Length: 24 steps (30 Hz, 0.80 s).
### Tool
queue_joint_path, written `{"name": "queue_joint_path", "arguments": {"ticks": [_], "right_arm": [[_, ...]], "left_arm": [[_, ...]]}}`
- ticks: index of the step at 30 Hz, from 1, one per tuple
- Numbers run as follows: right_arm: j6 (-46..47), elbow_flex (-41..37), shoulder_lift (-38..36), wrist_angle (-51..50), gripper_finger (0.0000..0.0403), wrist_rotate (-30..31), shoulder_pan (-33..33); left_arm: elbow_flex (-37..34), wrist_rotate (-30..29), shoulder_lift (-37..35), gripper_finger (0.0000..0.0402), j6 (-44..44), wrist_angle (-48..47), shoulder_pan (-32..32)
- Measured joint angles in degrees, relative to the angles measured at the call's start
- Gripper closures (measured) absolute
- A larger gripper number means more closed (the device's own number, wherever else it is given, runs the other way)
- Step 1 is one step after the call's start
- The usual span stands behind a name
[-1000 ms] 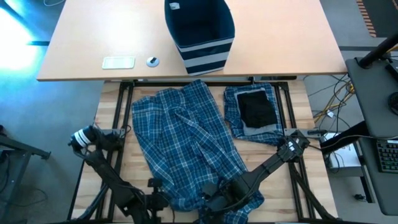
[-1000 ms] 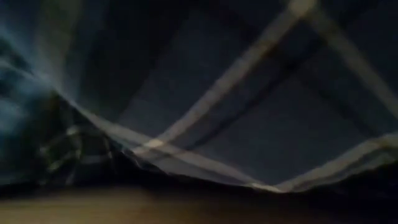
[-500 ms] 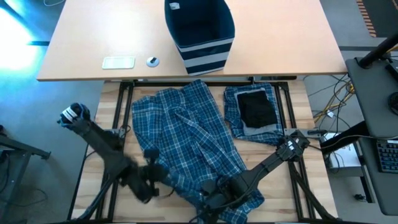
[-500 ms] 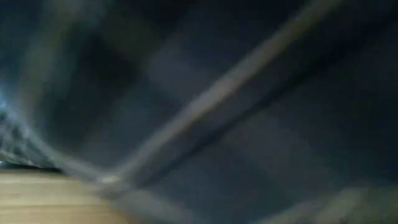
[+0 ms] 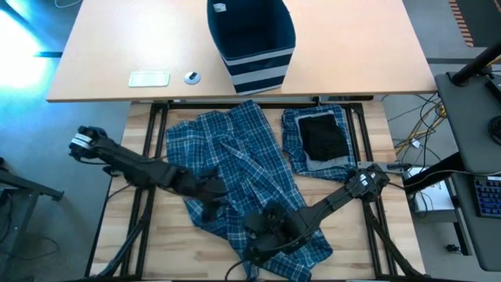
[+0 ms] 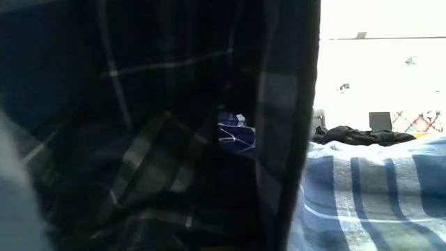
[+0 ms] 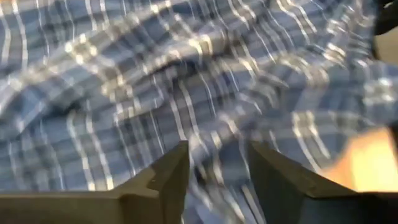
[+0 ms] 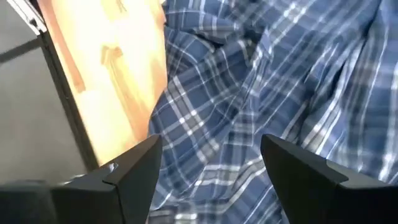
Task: Fold Laundry from Bin
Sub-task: Fold the blue patterned long sleeve
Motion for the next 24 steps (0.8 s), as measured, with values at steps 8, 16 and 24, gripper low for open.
{"name": "queue_joint_path", "arguments": {"ticks": [8,16,24], "right_arm": [[-4.9,-4.2,0.1,1.8,0.014,1.9,-1.0],[-6.0,-10.0,0.2,9.8,0.014,1.5,-2.9],[-6.2,-10.2,0.2,12.4,0.0142,1.5,-4.5]], "left_arm": [[-10.6,-6.0,-14.3,0.0212,-30.1,-16.5,-7.1],[-21.4,-7.0,-22.1,0.0212,-44.4,-19.8,15.1],[-15.1,-1.6,-16.1,0.0212,-17.1,-21.7,54.2]]}}
